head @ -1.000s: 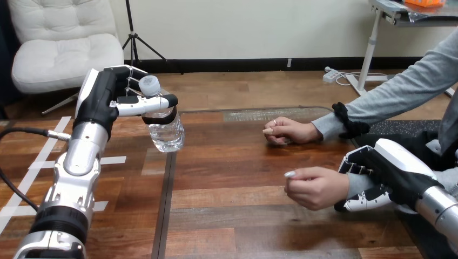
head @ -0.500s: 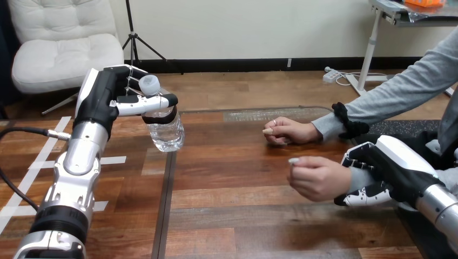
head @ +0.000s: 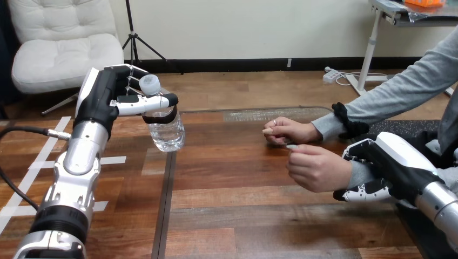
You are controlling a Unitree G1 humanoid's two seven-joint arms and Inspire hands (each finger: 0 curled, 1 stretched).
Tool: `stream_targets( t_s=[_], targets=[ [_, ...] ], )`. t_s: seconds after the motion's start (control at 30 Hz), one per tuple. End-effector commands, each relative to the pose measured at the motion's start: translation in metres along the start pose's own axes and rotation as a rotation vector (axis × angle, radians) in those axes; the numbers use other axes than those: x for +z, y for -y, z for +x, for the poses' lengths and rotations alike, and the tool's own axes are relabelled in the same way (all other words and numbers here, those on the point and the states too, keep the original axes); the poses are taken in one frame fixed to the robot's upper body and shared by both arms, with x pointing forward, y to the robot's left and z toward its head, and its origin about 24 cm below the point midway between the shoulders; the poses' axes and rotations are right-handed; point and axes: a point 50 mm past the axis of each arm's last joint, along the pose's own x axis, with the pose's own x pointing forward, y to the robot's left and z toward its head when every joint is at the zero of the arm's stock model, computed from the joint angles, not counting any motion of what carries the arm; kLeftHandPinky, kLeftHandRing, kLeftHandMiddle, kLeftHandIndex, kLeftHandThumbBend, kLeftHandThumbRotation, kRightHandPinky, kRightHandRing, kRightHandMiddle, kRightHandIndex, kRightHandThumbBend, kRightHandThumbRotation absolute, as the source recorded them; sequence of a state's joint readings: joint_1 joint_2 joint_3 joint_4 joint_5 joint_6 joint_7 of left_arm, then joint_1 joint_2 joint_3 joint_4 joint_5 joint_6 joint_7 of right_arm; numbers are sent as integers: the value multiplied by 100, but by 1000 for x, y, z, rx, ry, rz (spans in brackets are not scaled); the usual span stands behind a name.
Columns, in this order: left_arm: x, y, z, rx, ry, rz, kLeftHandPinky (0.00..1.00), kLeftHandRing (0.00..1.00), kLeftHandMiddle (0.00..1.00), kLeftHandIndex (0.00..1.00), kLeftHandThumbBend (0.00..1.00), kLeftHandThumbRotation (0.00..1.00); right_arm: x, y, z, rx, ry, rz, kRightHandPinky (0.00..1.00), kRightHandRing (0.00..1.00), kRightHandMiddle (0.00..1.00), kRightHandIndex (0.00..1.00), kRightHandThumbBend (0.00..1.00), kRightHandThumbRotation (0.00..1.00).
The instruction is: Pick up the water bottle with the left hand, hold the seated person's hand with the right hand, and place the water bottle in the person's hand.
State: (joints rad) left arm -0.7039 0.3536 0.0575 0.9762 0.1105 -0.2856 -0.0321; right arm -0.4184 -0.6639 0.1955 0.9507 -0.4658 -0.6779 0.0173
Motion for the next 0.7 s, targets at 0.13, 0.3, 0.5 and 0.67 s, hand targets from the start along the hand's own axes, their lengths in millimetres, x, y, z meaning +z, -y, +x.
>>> stream_targets(
  t_s=[0.13, 0.3, 0.5, 0.67],
  targets=[
    [31, -14, 9, 48, 122, -12, 32, 37, 42, 45, 74, 0, 15, 8, 14, -13, 69, -24, 30, 33, 38, 42, 62, 0],
    [31, -14, 8, 47, 126, -11, 32, 37, 42, 45, 74, 0, 15, 8, 14, -11, 68, -26, 30, 32, 38, 42, 62, 0],
    [32, -14, 8, 48, 126, -3, 32, 37, 42, 45, 74, 0, 15, 9, 15, -9, 58, -27, 27, 30, 37, 40, 61, 0],
    [32, -14, 8, 48, 127, 0, 32, 37, 42, 45, 74, 0, 16, 9, 15, -19, 67, -25, 24, 28, 35, 38, 62, 0]
  ],
)
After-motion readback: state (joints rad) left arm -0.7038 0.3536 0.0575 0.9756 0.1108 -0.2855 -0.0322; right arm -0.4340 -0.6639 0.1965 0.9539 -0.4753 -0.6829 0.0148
